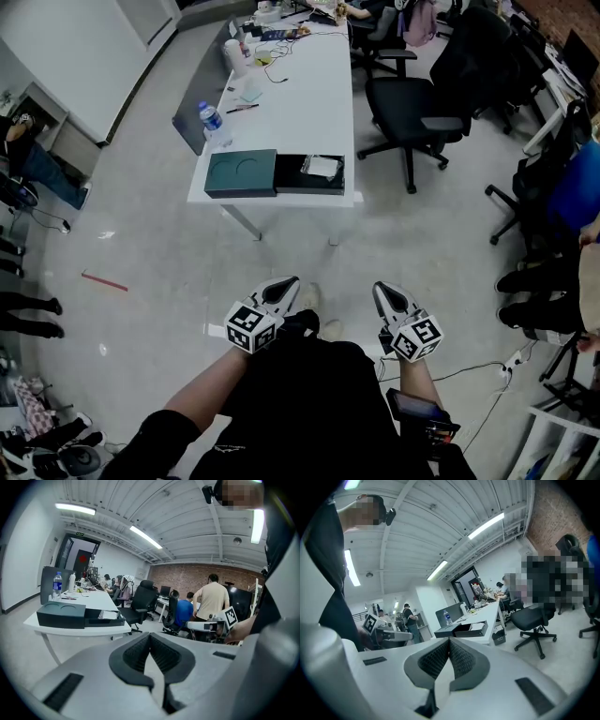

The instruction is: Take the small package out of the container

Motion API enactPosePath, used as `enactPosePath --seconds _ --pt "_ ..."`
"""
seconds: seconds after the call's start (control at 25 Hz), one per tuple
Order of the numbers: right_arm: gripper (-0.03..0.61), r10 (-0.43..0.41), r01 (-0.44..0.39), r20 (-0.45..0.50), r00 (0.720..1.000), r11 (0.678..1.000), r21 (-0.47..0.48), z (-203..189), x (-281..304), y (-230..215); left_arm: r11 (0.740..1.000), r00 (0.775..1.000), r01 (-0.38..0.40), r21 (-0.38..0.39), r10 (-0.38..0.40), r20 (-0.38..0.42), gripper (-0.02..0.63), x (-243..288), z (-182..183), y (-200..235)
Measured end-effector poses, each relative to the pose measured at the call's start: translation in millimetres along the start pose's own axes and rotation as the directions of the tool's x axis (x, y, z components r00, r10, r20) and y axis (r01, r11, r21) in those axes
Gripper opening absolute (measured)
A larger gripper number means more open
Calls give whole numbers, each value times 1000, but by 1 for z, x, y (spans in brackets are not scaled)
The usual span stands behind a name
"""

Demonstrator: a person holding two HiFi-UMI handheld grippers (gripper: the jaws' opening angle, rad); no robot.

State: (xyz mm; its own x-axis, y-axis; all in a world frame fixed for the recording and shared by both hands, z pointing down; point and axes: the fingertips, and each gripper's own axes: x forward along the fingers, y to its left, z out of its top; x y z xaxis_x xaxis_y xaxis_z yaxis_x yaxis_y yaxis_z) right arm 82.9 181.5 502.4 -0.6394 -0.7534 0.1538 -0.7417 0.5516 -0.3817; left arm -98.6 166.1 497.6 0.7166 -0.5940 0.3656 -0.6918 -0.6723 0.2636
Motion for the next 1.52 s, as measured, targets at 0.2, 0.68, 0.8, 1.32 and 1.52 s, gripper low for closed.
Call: enactPosePath --seconds 0.2,0.68,0.8,1.32,1.52 --pt "26 18 -18 -5 1000 1000 6 -4 8 2 999 999 -34 -2 34 0 9 -9 -2 8" --pt "26 74 -73 -21 997 997 14 -2 52 0 994 995 -102 -26 101 -12 9 -19 -2 39" --pt "26 65 -65 -26 998 998 10 1 63 -4 996 997 -80 -25 80 -11 9 -8 2 50" --pt "25 -44 44 -26 999 999 3 25 110 -27 999 998 54 9 -54 -17 9 46 43 107" --pt "25 -86 86 -28 996 996 -5 36 138 -30 995 995 101 10 -101 -24 9 60 56 133"
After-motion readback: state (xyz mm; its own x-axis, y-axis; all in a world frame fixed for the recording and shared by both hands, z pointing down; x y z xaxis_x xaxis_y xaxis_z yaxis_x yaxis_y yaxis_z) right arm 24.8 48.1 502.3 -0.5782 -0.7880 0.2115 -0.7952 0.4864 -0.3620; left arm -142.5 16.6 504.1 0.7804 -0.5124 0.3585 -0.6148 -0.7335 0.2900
